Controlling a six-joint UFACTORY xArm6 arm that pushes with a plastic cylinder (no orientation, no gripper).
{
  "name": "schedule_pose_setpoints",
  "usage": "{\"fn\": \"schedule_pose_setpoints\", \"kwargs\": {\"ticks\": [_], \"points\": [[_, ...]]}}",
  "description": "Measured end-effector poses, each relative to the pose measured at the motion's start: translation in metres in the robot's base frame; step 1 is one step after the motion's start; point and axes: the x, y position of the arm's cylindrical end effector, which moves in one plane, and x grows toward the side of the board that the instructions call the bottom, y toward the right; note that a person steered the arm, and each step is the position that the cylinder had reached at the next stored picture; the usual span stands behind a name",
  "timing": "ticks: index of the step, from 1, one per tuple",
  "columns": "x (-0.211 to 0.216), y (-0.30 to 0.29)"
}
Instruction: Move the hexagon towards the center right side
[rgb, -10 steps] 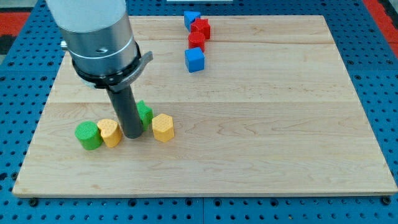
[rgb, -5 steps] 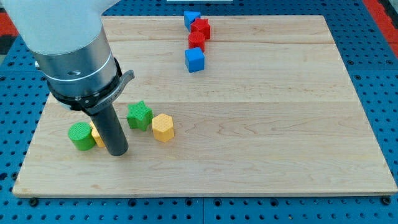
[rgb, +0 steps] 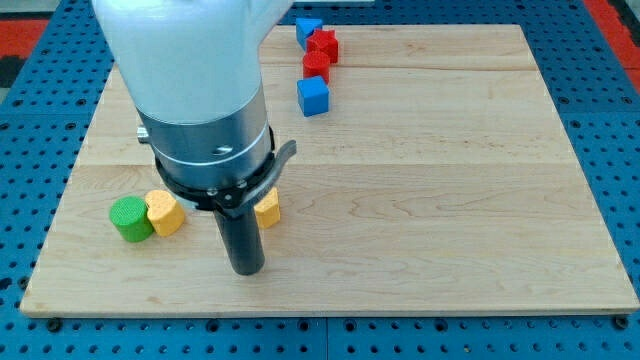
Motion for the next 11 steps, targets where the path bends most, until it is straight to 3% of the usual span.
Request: {"fn": "schedule_pose_setpoints", "kwargs": {"ticks": [3, 5, 11], "points": [[-0.057, -0.025], [-0.057, -0.010], [-0.061, 0.178]]}}
